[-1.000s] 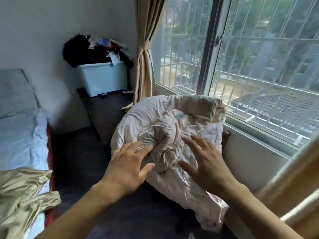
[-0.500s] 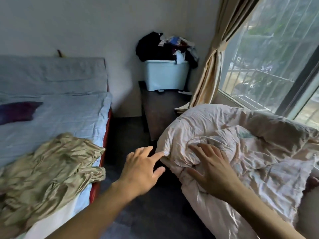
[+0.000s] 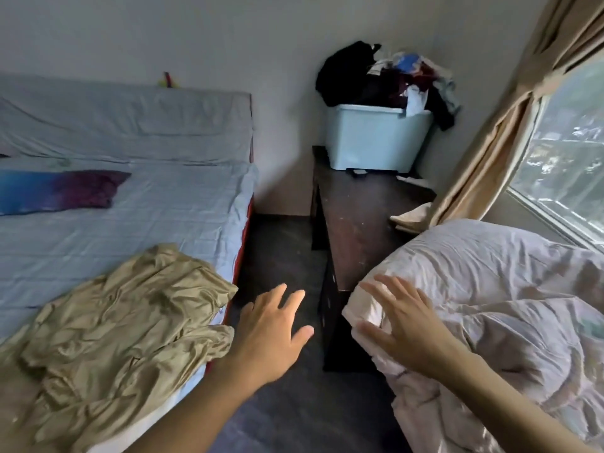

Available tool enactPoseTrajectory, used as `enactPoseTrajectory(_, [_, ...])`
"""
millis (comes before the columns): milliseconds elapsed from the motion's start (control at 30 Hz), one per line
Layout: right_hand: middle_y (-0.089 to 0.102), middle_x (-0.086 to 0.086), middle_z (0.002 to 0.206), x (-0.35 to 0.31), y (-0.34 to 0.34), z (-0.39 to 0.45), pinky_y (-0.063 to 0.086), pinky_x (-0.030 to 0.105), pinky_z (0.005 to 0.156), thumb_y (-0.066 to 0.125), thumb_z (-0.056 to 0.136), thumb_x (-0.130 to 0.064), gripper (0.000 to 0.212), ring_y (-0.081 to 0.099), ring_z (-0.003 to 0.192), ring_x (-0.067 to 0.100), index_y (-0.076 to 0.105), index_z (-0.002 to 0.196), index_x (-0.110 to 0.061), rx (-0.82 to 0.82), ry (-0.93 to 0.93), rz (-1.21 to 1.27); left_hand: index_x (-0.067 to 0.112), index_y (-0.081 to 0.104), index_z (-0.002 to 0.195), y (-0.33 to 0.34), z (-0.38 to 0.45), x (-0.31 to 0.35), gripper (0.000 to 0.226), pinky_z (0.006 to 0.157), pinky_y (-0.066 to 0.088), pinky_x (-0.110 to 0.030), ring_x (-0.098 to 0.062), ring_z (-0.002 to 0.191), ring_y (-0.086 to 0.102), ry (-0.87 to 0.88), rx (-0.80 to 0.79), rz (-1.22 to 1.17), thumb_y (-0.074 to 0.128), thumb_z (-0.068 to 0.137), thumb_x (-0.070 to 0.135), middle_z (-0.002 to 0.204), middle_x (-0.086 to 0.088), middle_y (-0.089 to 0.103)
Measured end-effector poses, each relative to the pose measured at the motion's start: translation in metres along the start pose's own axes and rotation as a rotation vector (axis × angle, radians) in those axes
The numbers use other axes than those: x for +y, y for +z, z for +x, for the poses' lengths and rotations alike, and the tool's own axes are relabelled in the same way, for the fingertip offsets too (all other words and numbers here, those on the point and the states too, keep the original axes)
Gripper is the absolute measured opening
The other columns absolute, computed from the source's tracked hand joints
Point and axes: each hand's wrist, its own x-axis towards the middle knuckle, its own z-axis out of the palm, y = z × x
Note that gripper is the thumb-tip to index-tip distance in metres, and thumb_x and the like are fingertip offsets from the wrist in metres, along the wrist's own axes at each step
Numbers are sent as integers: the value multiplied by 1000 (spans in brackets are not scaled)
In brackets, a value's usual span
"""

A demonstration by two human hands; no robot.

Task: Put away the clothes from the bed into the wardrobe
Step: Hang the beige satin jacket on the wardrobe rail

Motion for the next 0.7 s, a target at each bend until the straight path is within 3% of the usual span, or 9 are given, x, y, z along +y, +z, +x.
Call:
enactPoseTrajectory(233, [22, -9, 159, 27, 26, 118, 23, 45, 120, 39, 91, -71, 68, 17, 148, 19, 25, 149, -40, -43, -135, 79, 37, 27, 152, 17, 57, -34, 62, 117, 30, -42, -22, 146, 29, -175, -32, 10, 44, 97, 59, 162, 0, 24])
enactPoseTrajectory(467, [20, -7, 160, 41, 35, 225, 21, 51, 120, 43, 93, -66, 69, 16, 148, 21, 19, 152, -40, -121, -352, 142, 34, 43, 143, 13, 118, -36, 73, 107, 38, -42, -19, 132, 43, -370, 3, 103, 20, 82, 68, 145, 9, 43])
enactPoseTrajectory(700, [19, -8, 161, -1, 37, 301, 17, 53, 122, 44, 93, -65, 71, 15, 150, 20, 19, 153, -39, -188, -566, 200, 32, 51, 131, -9, 126, -60, 67, 98, 42, -38, -21, 121, 51, -608, 51, 126, 21, 81, 65, 133, 9, 51])
